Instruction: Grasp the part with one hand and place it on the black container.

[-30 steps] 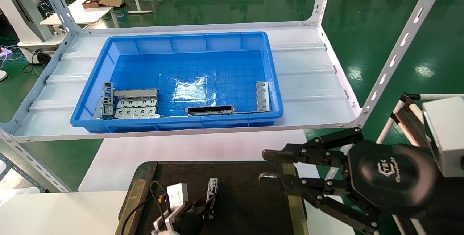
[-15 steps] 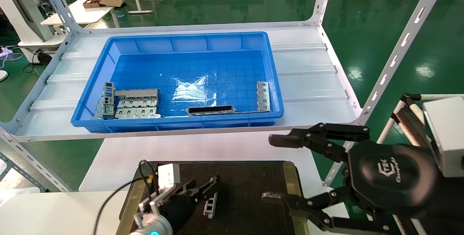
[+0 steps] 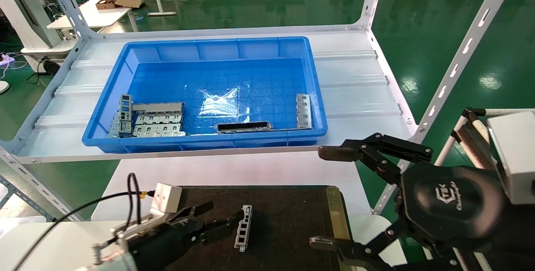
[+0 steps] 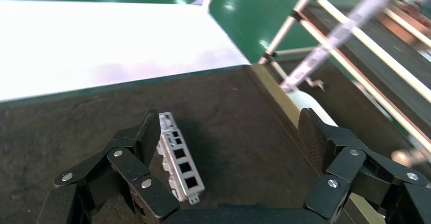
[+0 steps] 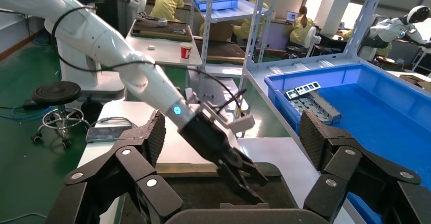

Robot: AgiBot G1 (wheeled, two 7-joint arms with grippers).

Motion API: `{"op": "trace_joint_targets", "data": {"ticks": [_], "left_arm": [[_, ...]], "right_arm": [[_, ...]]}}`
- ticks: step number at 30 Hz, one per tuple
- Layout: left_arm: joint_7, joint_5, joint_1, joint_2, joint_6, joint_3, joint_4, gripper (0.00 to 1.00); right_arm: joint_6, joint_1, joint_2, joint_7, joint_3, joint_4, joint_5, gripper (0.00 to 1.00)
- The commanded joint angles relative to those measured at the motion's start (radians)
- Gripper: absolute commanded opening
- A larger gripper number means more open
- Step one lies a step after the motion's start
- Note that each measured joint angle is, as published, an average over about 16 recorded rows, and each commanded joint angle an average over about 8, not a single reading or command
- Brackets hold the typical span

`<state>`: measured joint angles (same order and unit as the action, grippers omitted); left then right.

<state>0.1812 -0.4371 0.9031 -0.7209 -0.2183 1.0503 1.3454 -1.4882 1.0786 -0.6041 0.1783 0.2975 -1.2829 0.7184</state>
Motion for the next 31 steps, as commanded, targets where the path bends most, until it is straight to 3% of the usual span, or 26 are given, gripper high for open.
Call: {"op": "trace_joint_targets", "data": {"ticks": [1,16,24,31], "left_arm": [[-0.017,-0.005,-0.002,0.036,-0.079,-0.021,-0.001,1.0],[-0.154,-0.054,0.022,0.202,-0.423,-0.074,-0.071,1.0],[-0.196,-0.095,0.076,0.221,-0.562,-0.074,-0.147,1.0],[-0.195,-0.102,0.102,0.213,-0.604,-0.075,-0.175,1.0]], "right_arm": [[0.0,0.0,0.0,0.0,0.0,0.0,0.0,1.0],[0.0,0.0,0.0,0.0,0.001,0.0,-0.001,1.0],[0.001,0.0,0.001,-0.001,0.001,0.0,-0.001,1.0],[0.001,0.0,0.001,-0.001,0.002,0.0,-0.001,1.0]]}}
